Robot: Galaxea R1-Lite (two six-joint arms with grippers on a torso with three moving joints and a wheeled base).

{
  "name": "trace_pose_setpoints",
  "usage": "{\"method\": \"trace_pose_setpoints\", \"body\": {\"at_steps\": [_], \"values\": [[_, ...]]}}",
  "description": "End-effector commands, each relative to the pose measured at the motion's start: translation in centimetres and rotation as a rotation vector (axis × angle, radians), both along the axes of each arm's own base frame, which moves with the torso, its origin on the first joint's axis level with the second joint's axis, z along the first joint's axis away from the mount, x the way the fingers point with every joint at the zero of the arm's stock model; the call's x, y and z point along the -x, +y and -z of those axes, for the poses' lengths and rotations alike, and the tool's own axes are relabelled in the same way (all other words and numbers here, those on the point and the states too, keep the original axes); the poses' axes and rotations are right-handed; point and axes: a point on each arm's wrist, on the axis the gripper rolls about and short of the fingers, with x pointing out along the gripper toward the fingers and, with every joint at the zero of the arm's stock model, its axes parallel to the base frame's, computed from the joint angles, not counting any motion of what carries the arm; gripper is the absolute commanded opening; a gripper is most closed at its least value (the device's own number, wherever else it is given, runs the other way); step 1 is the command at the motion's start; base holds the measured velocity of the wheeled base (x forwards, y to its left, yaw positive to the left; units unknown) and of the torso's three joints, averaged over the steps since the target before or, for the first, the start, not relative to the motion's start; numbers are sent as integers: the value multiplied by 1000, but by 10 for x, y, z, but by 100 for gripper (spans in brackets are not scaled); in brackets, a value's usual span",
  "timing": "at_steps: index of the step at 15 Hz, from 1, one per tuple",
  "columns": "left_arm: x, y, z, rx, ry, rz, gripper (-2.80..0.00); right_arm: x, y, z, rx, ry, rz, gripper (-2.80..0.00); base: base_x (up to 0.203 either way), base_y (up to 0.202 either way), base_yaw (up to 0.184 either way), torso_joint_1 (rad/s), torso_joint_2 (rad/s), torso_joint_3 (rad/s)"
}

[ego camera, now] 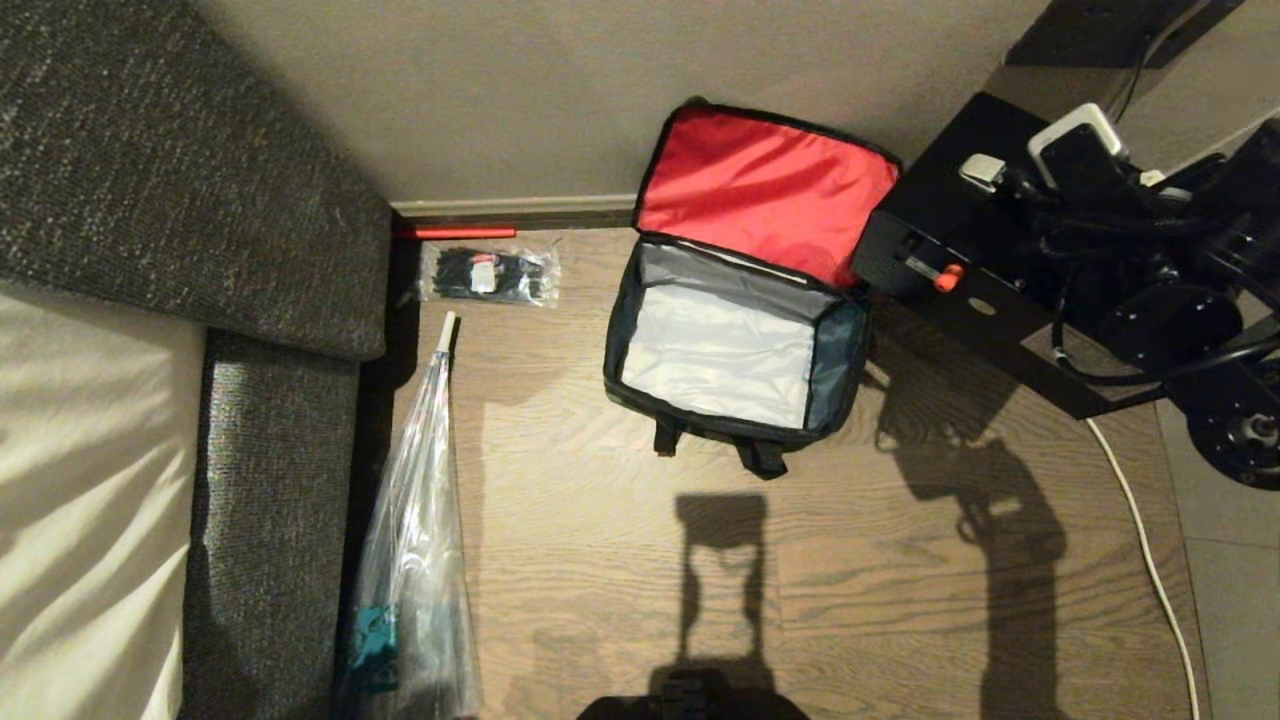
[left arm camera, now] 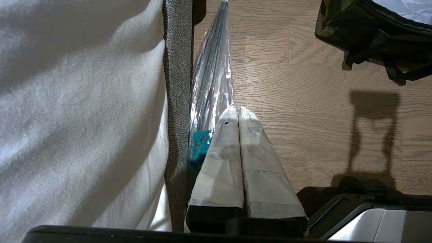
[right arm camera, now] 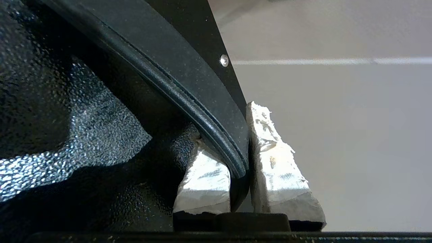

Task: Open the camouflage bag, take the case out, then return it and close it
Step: Release the handle

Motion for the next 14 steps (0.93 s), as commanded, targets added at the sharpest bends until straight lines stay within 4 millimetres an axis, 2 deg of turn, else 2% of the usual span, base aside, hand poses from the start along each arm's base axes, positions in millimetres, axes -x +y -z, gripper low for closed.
{"method": "trace_pose_setpoints", "body": {"at_steps": [1,4,8,14], "values": [[0,0,0,0,-2,-1,-280,4,-11,2,-2,4,40,-280,0,0,0,0,0,0],[0,0,0,0,-1,0,-280,2,-21,12,-15,26,66,-280,0,0,0,0,0,0],[0,0,0,0,-1,0,-280,-20,-34,31,-26,69,111,-280,0,0,0,0,0,0],[0,0,0,0,-1,-1,-280,-57,-27,50,-17,116,105,-280,0,0,0,0,0,0]]}}
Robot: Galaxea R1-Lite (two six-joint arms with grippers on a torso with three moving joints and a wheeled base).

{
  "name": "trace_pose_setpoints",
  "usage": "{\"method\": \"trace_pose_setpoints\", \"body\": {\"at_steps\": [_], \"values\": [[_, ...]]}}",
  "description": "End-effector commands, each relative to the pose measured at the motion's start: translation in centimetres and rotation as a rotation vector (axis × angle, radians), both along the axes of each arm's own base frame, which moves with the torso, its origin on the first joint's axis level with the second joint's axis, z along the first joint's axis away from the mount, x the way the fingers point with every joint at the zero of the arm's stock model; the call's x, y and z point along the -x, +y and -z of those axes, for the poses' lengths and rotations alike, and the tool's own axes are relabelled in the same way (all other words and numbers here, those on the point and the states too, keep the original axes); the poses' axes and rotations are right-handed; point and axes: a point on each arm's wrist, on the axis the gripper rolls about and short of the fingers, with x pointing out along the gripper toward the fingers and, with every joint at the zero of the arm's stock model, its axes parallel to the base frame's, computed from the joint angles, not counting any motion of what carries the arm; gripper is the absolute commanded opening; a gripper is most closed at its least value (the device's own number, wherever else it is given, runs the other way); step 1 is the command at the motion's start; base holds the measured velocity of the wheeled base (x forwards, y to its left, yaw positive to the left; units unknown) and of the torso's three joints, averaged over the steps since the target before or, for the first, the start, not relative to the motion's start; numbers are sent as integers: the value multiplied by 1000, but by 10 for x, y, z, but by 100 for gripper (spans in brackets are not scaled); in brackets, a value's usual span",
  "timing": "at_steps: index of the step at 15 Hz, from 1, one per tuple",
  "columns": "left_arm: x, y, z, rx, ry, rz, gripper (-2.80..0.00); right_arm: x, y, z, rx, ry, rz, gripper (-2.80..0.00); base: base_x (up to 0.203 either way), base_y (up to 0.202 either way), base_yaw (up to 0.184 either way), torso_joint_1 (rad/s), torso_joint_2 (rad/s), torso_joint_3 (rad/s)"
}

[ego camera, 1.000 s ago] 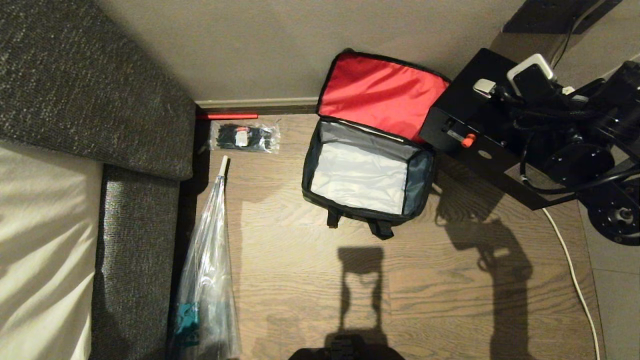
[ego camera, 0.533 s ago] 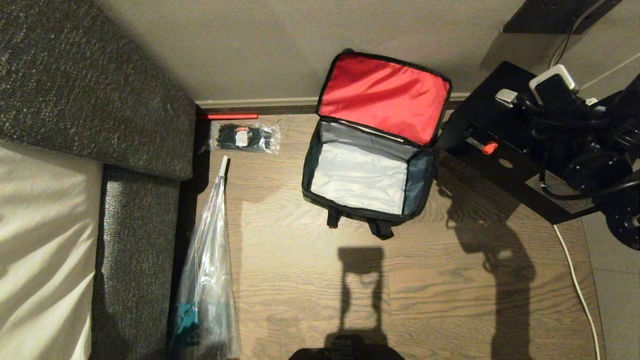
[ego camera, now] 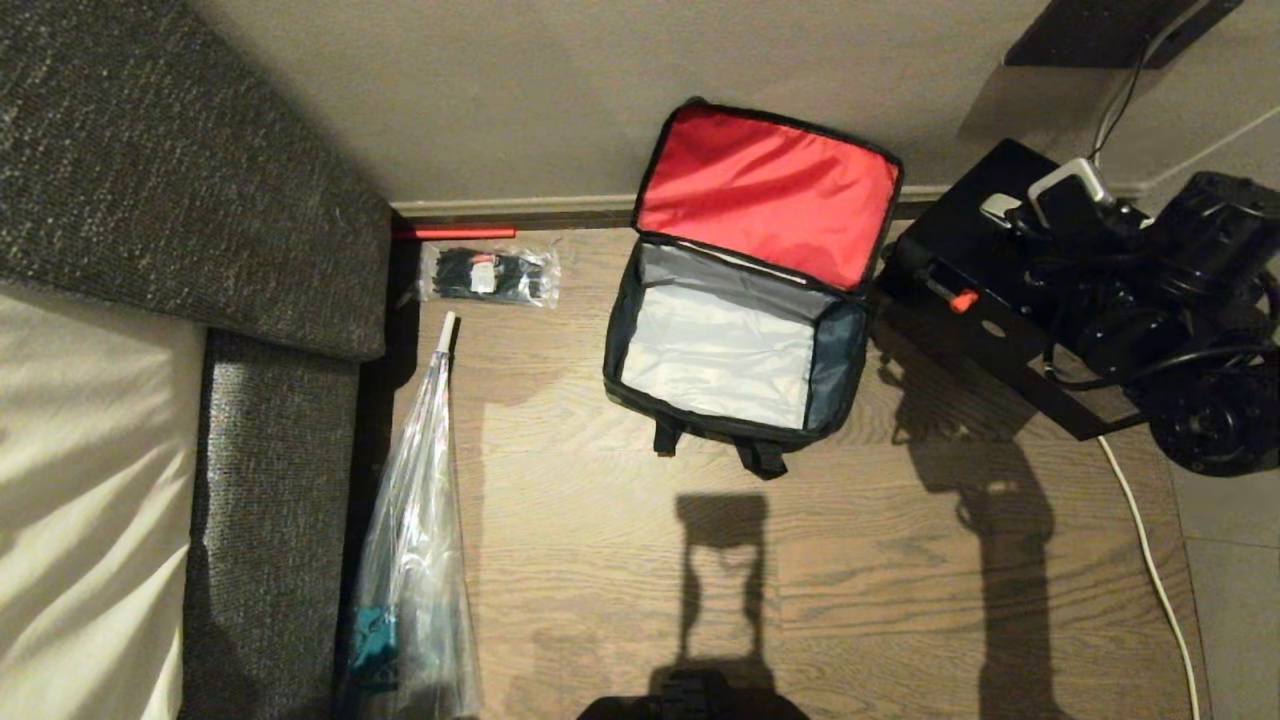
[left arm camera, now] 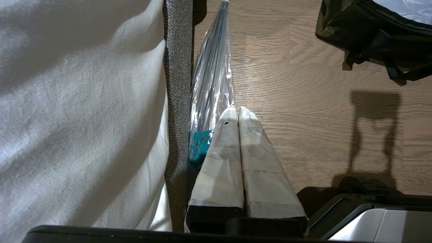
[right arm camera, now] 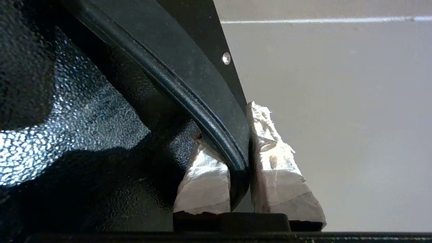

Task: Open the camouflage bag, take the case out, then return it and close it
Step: Release the handle

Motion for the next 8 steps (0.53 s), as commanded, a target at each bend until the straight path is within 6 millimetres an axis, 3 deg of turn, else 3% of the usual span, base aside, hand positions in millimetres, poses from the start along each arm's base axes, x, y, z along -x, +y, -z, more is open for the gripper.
{"method": "trace_pose_setpoints", "body": {"at_steps": [1,8], "values": [[0,0,0,0,-3,0,-280,-17,8,16,9,63,-14,-280,0,0,0,0,0,0],[0,0,0,0,-2,-1,-280,-28,62,10,0,38,-127,-280,0,0,0,0,0,0]]}}
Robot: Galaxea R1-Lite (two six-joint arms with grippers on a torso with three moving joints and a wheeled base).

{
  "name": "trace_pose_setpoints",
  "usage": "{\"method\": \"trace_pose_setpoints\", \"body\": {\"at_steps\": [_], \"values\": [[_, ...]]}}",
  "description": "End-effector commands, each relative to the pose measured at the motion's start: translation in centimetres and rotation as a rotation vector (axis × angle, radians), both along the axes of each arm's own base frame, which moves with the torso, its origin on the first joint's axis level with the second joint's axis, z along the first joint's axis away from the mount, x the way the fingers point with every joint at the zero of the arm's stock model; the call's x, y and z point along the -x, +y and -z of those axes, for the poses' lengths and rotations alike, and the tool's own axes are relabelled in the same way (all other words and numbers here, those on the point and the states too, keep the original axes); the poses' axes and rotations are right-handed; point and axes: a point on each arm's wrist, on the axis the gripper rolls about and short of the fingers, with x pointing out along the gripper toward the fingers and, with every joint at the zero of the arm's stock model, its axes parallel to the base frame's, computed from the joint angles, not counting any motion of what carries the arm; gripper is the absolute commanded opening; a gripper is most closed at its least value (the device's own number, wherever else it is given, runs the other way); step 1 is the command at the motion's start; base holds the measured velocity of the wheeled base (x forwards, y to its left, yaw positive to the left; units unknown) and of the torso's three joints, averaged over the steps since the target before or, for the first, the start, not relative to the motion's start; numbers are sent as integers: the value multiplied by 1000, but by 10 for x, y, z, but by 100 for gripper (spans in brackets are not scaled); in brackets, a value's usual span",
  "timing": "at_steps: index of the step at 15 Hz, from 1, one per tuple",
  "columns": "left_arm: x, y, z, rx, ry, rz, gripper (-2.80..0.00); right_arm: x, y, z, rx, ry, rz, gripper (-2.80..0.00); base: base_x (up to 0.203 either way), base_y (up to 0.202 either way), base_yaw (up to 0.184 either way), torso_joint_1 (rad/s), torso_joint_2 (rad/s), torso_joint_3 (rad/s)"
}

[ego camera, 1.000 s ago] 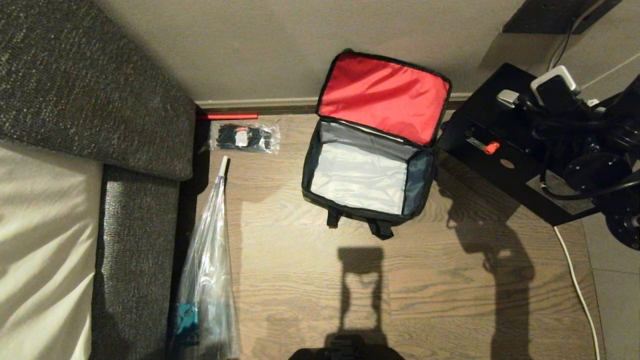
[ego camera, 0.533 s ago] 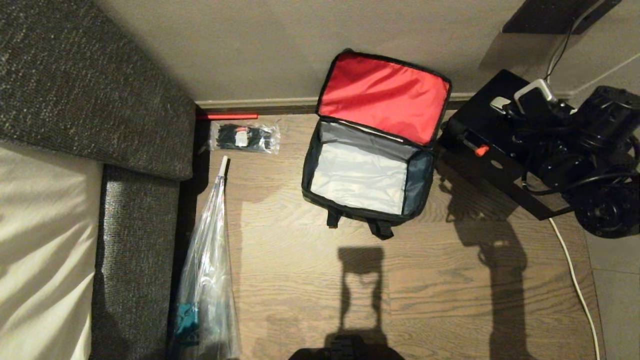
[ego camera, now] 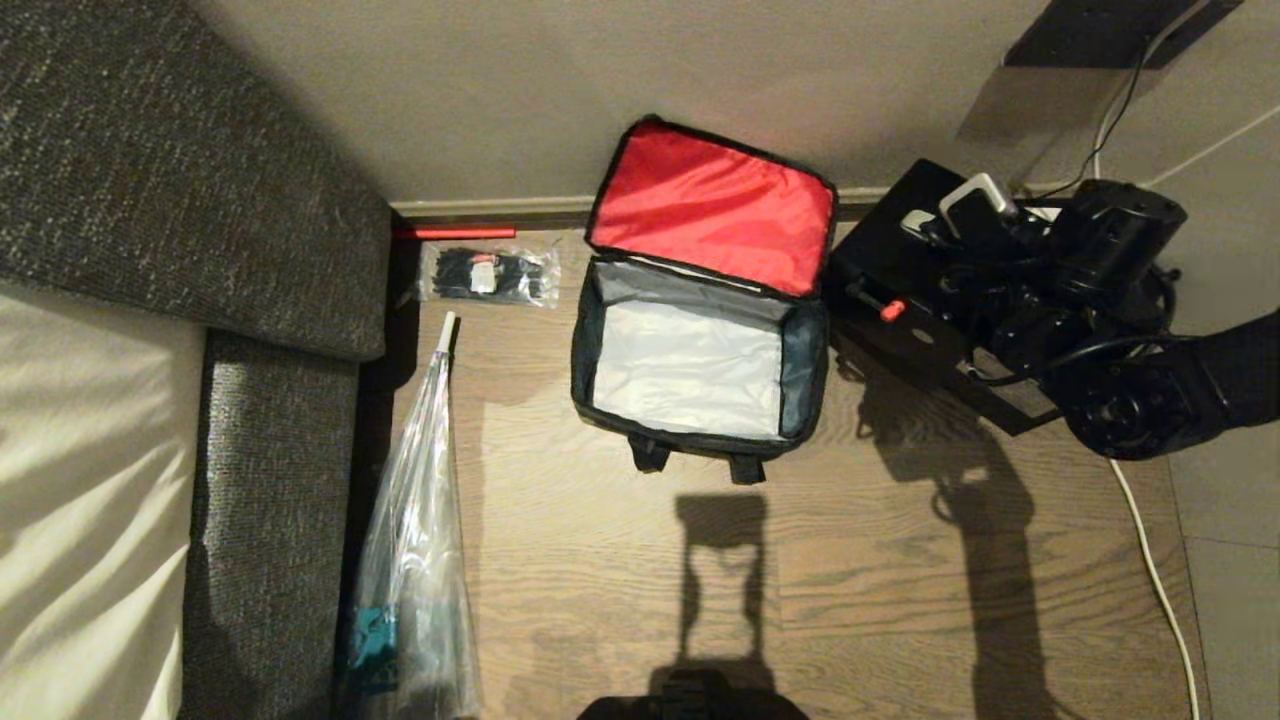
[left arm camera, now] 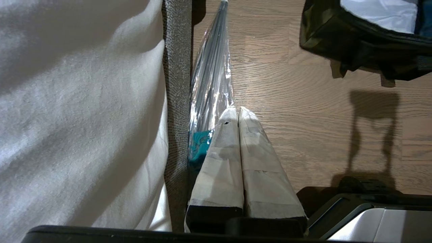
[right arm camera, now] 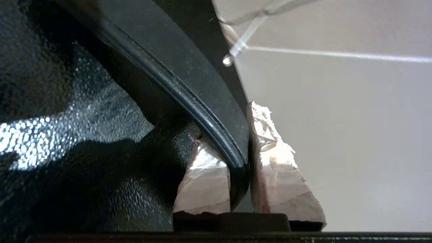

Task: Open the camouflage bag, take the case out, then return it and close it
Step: Release the handle

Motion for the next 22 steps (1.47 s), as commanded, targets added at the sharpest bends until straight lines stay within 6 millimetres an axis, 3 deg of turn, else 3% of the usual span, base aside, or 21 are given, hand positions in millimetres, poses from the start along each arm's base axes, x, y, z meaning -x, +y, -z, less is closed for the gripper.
{"method": "trace_pose_setpoints", "body": {"at_steps": [1,15,22], "values": [[0,0,0,0,-3,-1,-280,-5,17,4,-1,4,-24,-280,0,0,0,0,0,0],[0,0,0,0,-2,0,-280,-60,-1,59,-61,44,35,-280,0,0,0,0,0,0],[0,0,0,0,-3,-1,-280,-74,-6,84,-54,90,53,-280,0,0,0,0,0,0]]}}
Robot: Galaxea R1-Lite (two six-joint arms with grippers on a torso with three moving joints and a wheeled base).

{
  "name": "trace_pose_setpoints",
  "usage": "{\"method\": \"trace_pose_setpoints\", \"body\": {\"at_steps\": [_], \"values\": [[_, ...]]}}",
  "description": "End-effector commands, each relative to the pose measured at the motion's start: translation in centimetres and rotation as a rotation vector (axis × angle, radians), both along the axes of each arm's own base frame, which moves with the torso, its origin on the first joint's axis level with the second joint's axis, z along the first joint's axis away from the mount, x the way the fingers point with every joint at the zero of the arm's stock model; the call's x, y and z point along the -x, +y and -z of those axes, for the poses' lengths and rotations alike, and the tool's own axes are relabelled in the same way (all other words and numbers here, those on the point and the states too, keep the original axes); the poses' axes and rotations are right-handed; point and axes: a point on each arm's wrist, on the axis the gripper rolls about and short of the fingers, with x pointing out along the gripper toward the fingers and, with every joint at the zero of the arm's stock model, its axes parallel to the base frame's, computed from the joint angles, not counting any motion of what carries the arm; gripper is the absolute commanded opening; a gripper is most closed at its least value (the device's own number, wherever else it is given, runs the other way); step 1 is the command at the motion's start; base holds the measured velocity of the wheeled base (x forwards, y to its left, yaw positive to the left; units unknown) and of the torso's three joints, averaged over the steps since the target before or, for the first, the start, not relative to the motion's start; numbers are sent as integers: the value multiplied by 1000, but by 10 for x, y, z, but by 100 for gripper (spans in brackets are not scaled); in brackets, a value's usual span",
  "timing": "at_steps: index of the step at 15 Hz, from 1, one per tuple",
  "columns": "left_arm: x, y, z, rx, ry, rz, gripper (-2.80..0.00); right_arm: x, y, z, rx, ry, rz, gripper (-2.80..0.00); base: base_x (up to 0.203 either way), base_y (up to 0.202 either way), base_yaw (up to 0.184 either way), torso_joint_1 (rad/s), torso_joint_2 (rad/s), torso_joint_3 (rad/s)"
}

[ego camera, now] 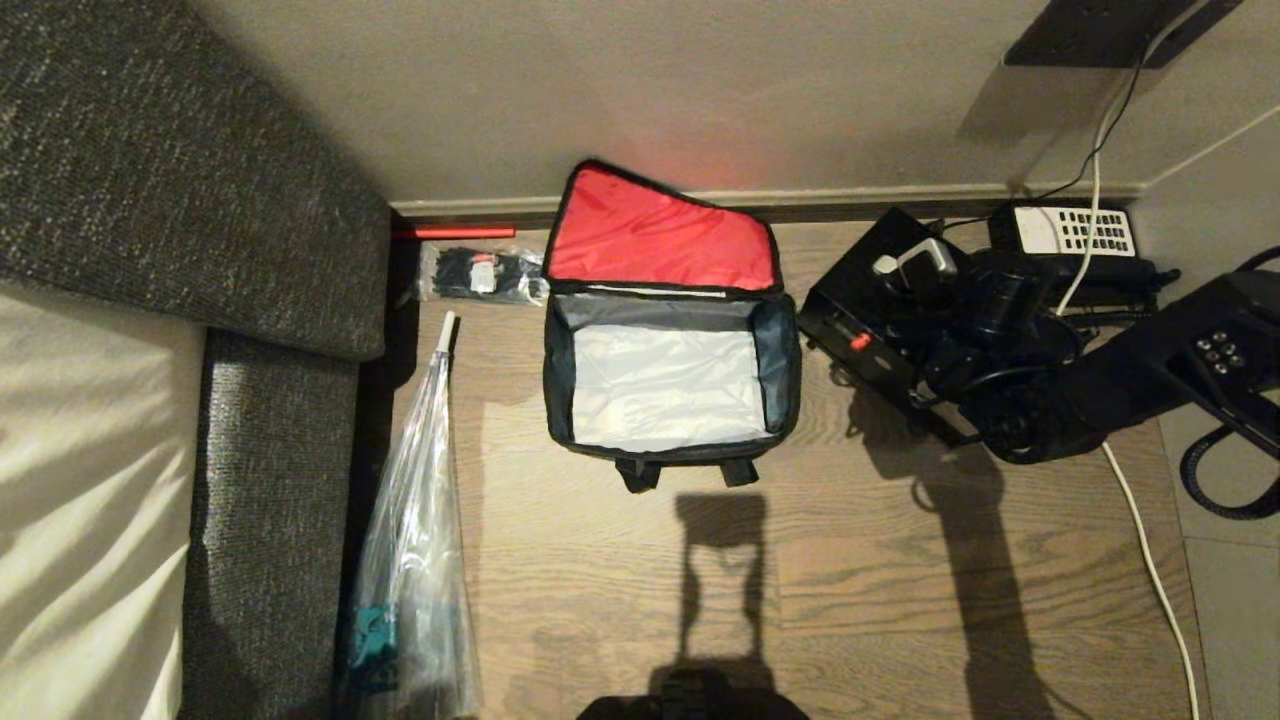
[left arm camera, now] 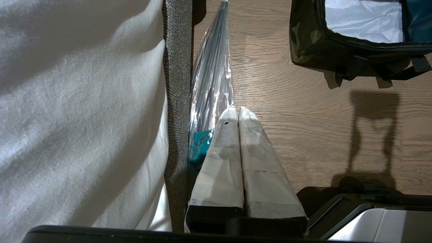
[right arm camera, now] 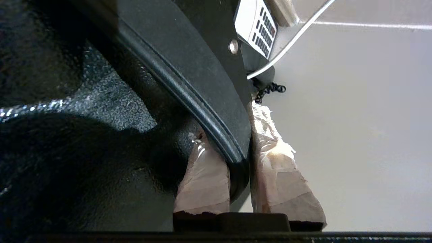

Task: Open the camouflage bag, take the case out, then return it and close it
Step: Release the handle, then grip the handle again

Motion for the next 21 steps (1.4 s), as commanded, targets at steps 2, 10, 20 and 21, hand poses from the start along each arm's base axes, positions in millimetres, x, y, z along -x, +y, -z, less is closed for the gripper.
{"method": "trace_pose_setpoints", "body": {"at_steps": [2,10,20,21], "values": [[0,0,0,0,-1,0,-280,-7,1,20,5,50,3,-280,0,0,0,0,0,0],[0,0,0,0,-2,0,-280,8,12,82,10,308,-59,0,0,0,0,0,0,0],[0,0,0,0,-2,0,-280,107,34,16,-34,308,-291,-280,0,0,0,0,0,0],[0,0,0,0,-2,0,-280,123,29,0,-42,285,-296,-280,0,0,0,0,0,0]]}}
